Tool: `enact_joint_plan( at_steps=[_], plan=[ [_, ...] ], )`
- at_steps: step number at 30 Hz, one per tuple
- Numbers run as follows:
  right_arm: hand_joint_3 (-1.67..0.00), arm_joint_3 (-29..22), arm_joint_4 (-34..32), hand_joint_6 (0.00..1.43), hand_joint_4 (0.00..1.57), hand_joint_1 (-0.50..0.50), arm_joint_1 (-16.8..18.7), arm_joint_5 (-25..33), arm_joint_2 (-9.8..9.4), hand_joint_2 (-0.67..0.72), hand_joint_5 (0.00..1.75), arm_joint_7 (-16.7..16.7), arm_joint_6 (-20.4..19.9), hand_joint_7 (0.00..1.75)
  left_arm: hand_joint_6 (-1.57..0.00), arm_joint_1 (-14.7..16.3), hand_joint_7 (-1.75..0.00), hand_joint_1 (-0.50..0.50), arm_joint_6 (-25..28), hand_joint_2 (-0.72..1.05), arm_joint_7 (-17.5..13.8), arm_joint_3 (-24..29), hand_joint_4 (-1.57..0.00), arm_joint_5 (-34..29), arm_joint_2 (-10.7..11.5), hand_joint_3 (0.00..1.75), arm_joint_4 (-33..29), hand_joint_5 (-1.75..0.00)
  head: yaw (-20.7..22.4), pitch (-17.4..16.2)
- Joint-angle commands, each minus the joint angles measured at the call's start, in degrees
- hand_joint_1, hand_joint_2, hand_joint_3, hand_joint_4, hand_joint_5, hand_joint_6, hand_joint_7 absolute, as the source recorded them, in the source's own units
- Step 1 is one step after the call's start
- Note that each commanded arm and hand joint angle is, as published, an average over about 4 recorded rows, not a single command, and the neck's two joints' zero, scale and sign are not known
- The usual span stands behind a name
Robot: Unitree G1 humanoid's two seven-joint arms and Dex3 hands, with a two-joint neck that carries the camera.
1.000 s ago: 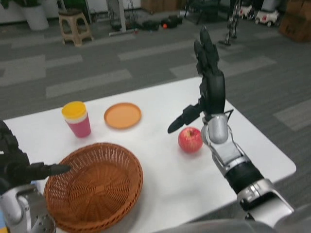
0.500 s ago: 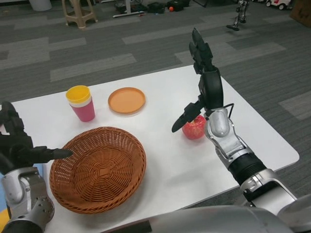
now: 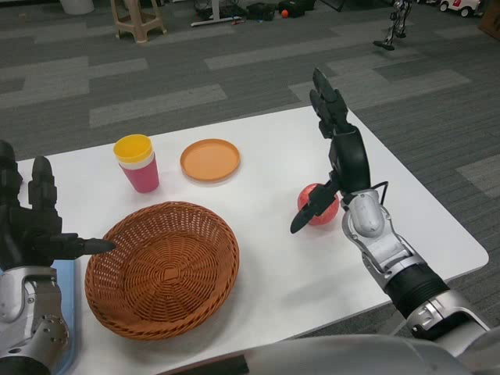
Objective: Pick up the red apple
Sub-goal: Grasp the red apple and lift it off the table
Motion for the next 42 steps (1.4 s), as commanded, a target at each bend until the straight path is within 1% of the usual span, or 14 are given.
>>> enact_joint_plan(
  at_steps=[1,4,5,8,11,14,17,21,23,27,33,38,40,42],
  plan=[
    [0.00,-1.59,-1.63,0.00,0.00,-0.46,2.38,0.86,-1.26,0.72,0.00,0.05,0.57,0.00,0.00,1.14,-0.19,-0.43,2.72,-0.19,-1.14,2.34,0.00,1.47,0.85,0.00,-1.35,-0.15,1.50,0.59],
    [0.00,-2.36,-1.93,0.00,0.00,-0.46,4.54,2.09,-1.96,0.72,0.00,-0.24,0.57,0.00,0.00,1.38,-0.21,-0.43,3.87,-0.19,-1.96,3.70,0.00,0.48,0.72,0.00,-1.63,-0.18,3.00,1.34],
    [0.00,-2.49,-1.93,0.00,0.00,-0.46,5.50,2.57,-2.34,0.72,0.00,-0.44,0.54,0.00,0.00,1.43,-0.21,-0.43,4.11,-0.19,-2.33,4.33,0.00,-0.15,0.50,0.00,-1.63,-0.21,3.28,1.61],
    [0.00,-3.15,-2.00,0.00,0.00,-0.46,7.90,3.14,-2.99,0.71,0.00,-0.99,0.43,0.00,0.00,1.49,-0.21,-0.43,4.59,-0.19,-2.88,6.05,0.00,-0.83,-0.40,0.00,-1.61,-0.21,3.38,2.45],
    [0.00,-5.50,-1.93,0.00,0.00,-0.46,10.16,3.27,-2.84,0.69,0.00,-1.23,0.35,0.00,0.00,1.63,-0.21,-0.43,5.23,-0.19,-3.03,6.95,0.00,-0.72,-0.82,0.00,-1.61,-0.21,2.60,3.07],
    [0.00,-7.11,1.78,0.00,0.00,-0.46,9.92,3.12,-2.62,0.68,0.00,-1.23,0.13,0.00,0.00,1.27,-0.21,-0.43,5.60,-0.19,-3.05,6.95,0.00,-0.68,-0.82,0.00,-1.39,-0.21,1.38,3.71],
    [0.00,-7.37,8.94,0.00,0.00,-0.46,7.26,3.23,-2.05,0.66,0.00,-0.81,-0.51,0.00,0.00,0.55,-0.21,-0.43,5.73,-0.19,-3.10,6.66,0.00,-0.57,-0.88,0.00,-1.02,-0.21,0.42,4.62],
    [0.00,-5.68,23.11,0.00,0.00,-0.46,-0.56,5.25,-0.42,0.71,0.00,1.45,-1.68,0.00,0.00,-0.75,-0.21,-0.43,6.41,-0.13,-3.38,6.47,0.00,-0.42,-1.74,0.00,-0.25,-0.21,0.11,5.65],
    [0.00,-4.85,27.64,0.00,0.00,-0.46,-3.07,5.47,-0.47,0.72,0.00,2.02,-1.72,0.00,0.00,-1.01,-0.21,-0.43,6.68,-0.10,-3.74,6.51,0.00,-0.33,-2.05,0.00,-0.25,-0.21,0.14,5.89],
    [0.00,-2.74,34.94,0.00,0.00,-0.46,-6.71,5.60,-0.82,0.72,0.00,2.11,-1.68,0.00,0.00,-1.19,-0.21,-0.43,6.68,-0.10,-3.87,6.55,0.00,-0.15,-2.40,0.00,-0.25,-0.21,0.34,6.17],
    [0.00,-0.71,40.78,0.00,0.00,-0.46,-9.00,5.65,-1.17,0.72,0.00,2.11,-1.46,0.00,0.00,-1.10,-0.21,-0.43,6.63,-0.10,-3.87,6.73,0.00,-0.02,-2.93,0.00,-0.25,-0.21,0.70,6.53],
    [0.00,2.71,45.17,0.00,0.00,-0.46,-10.32,5.65,-1.39,0.72,0.00,2.11,-1.13,0.00,0.00,-0.81,-0.21,-0.43,6.59,-0.10,-3.87,6.73,0.00,0.04,-3.28,0.00,-0.34,-0.21,0.54,6.29],
    [0.00,3.90,46.34,0.00,0.00,-0.46,-10.65,5.67,-1.48,0.72,0.00,2.11,-1.04,0.00,0.00,-0.77,-0.21,-0.43,6.59,-0.10,-3.87,6.73,0.00,0.07,-3.34,0.00,-0.34,-0.26,0.51,6.19],
    [0.00,4.95,47.20,0.00,0.00,-0.46,-10.80,5.69,-1.52,0.72,0.00,2.11,-0.97,0.00,0.00,-0.75,-0.21,-0.43,6.59,-0.10,-3.87,6.69,0.00,0.11,-3.50,0.00,-0.29,-0.26,0.46,6.02]
  ],
)
